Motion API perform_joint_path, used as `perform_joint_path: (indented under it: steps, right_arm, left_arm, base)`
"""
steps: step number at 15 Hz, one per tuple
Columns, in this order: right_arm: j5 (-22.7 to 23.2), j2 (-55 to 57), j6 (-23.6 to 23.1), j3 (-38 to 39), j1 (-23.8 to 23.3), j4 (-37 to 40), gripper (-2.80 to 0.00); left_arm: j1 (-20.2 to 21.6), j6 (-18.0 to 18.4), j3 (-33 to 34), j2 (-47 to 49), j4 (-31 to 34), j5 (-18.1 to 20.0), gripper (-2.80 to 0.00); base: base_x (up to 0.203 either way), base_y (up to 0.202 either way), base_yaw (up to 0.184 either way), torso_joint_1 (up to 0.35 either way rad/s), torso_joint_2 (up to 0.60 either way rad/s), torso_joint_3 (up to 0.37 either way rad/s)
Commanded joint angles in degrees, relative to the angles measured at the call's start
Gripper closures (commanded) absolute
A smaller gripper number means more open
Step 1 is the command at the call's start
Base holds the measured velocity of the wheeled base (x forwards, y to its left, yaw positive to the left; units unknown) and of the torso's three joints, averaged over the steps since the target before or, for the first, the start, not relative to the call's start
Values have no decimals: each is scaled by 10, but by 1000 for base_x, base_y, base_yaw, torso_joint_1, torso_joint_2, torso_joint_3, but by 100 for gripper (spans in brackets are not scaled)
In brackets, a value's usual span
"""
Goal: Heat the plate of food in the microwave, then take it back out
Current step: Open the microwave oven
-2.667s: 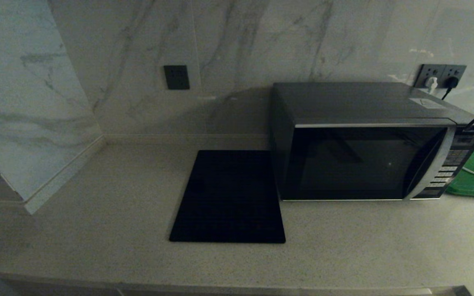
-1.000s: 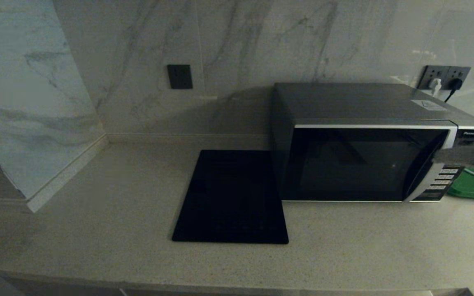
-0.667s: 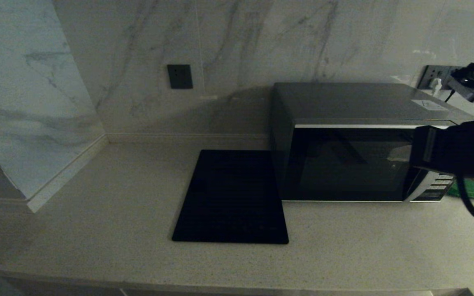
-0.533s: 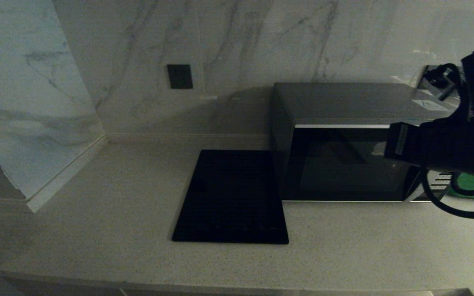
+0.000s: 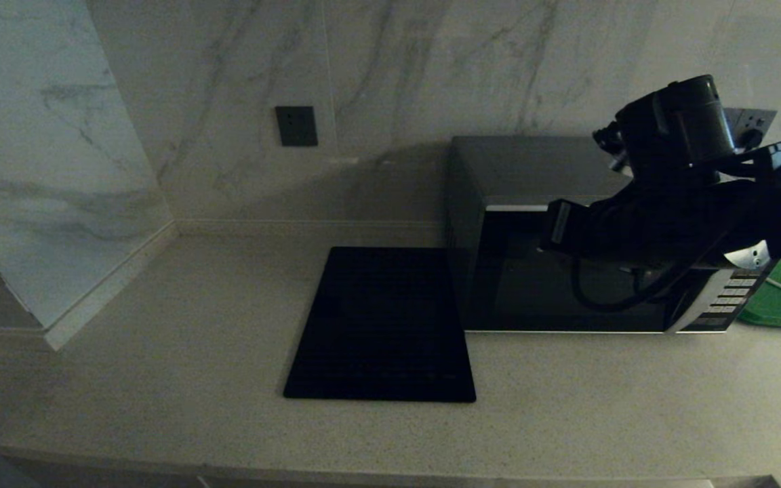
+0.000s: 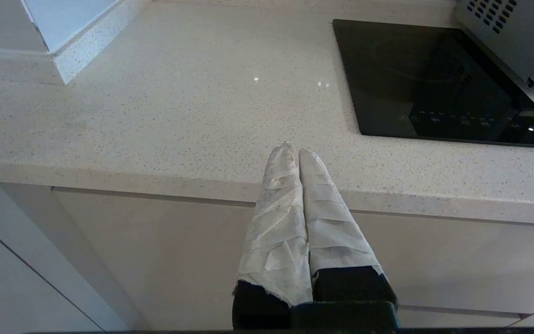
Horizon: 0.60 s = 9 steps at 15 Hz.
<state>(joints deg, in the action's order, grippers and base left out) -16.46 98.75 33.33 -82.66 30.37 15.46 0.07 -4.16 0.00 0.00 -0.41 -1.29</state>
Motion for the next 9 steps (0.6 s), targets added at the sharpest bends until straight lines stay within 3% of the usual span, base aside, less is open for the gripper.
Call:
perform_joint_path:
  steps: [1, 9]
  right_arm:
    - [-1, 38, 12, -28, 3, 2, 0]
    - [-31, 122, 48, -114, 2, 2, 0]
  left_arm:
    - [0, -1, 0, 0, 0, 0, 0]
    - [0, -1, 0, 0, 0, 0, 0]
  base:
    - [0, 0, 0, 0, 0, 0]
    - [0, 0, 0, 0, 0, 0]
